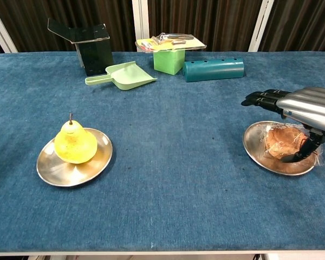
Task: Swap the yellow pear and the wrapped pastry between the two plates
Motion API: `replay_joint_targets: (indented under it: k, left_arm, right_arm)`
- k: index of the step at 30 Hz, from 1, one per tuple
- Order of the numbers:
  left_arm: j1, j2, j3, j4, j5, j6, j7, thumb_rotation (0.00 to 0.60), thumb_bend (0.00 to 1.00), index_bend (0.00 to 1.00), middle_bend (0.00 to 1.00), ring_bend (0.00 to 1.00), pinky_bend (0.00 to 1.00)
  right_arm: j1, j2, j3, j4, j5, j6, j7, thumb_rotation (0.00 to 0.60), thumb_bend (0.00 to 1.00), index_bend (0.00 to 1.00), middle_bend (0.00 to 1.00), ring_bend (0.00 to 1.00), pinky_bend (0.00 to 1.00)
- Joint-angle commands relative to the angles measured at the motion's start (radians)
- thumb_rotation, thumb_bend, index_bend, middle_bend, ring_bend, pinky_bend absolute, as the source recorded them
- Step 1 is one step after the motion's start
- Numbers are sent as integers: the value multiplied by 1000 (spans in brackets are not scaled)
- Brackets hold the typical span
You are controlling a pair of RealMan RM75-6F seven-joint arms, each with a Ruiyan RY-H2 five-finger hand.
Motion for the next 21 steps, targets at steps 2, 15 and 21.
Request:
replay_joint_targets:
  k: [2, 15, 21]
  left_arm:
    - [7, 8, 0, -4, 4, 10, -8, 600, 0, 129, 97, 84, 325]
    - [133, 30, 24, 97, -50, 117, -158, 600, 18, 74, 0, 0, 43]
    - [152, 45, 36, 95, -16, 142, -163, 600, 29, 74, 0, 0, 41]
  right_arm:
    - [-8, 41, -8, -46, -1, -2, 13, 600, 166, 0, 0, 0, 124]
    - [-451, 181, -151, -81, -170, 649, -57, 599, 145, 0, 0, 0, 0]
    - [-518, 178, -143, 8, -173, 704, 78, 599, 145, 0, 0, 0, 0]
